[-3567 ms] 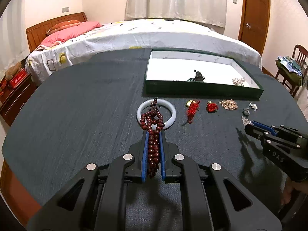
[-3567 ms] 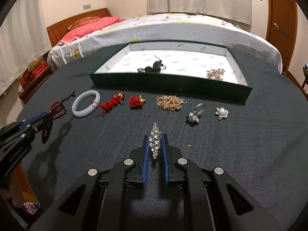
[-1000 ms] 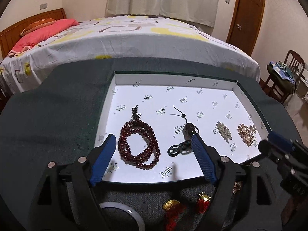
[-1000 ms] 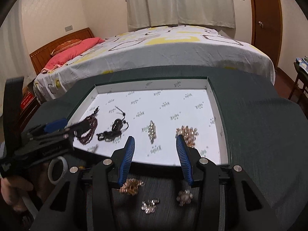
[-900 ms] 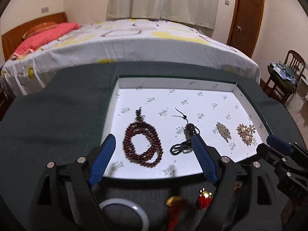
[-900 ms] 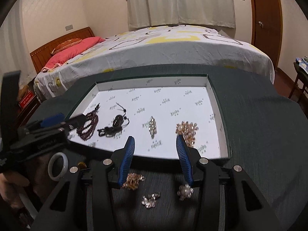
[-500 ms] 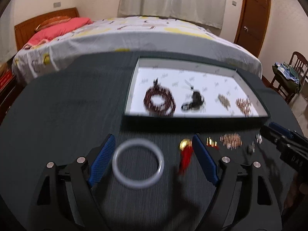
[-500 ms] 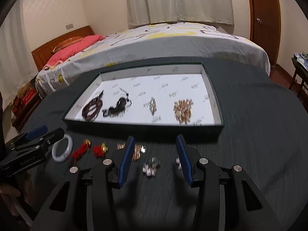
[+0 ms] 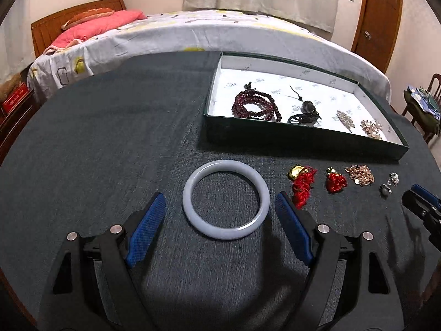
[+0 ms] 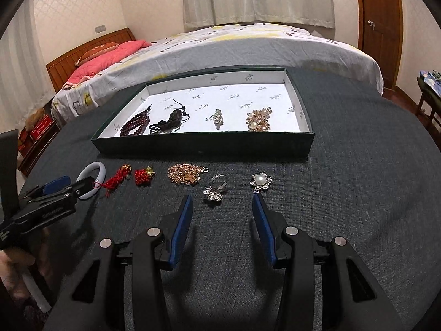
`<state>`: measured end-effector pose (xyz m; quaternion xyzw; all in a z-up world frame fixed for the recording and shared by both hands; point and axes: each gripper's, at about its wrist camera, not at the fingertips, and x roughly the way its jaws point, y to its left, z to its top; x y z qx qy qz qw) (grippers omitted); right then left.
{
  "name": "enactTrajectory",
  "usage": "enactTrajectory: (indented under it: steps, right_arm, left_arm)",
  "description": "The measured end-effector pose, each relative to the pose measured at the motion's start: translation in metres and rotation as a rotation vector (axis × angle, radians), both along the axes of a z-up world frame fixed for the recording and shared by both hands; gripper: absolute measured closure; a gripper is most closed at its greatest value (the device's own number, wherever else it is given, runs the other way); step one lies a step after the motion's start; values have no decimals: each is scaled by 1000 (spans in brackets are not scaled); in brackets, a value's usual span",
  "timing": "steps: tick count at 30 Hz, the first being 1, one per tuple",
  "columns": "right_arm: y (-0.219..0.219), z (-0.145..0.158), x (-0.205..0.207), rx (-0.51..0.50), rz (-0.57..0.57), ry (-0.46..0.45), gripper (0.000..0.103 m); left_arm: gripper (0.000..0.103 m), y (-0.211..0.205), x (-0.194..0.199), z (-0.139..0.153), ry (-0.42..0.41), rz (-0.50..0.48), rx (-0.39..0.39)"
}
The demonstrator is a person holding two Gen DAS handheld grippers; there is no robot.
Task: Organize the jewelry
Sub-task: 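Withdraw both open tools from the box back over the jewelry, then grasp the white jade bangle with the left tool while the right tool grasps the red knotted charm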
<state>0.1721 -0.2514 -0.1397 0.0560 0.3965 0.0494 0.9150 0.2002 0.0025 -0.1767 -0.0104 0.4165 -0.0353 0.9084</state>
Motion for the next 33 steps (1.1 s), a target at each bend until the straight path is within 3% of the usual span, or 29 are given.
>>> enactTrajectory:
  steps: [10,13,19,26,33]
  right_arm:
    - [0,-3,2,0,-2,8,58]
    - [0,-3,2,1,-1,11,58]
    - [1,-4,4,-3,2,12,58]
    - [8,-4,6,4,22,12,58]
    - [41,0,15,6,100,-1,58]
  left_arm:
    - [23,-7,14,-7,47,-26,4]
    - [34,-7,13,-6,41,-22,18]
    - [34,-4,11,-6,39,-34,20]
    - [34,13,4,-4,38,12,29]
    - [34,26,-6,4,18,49,44]
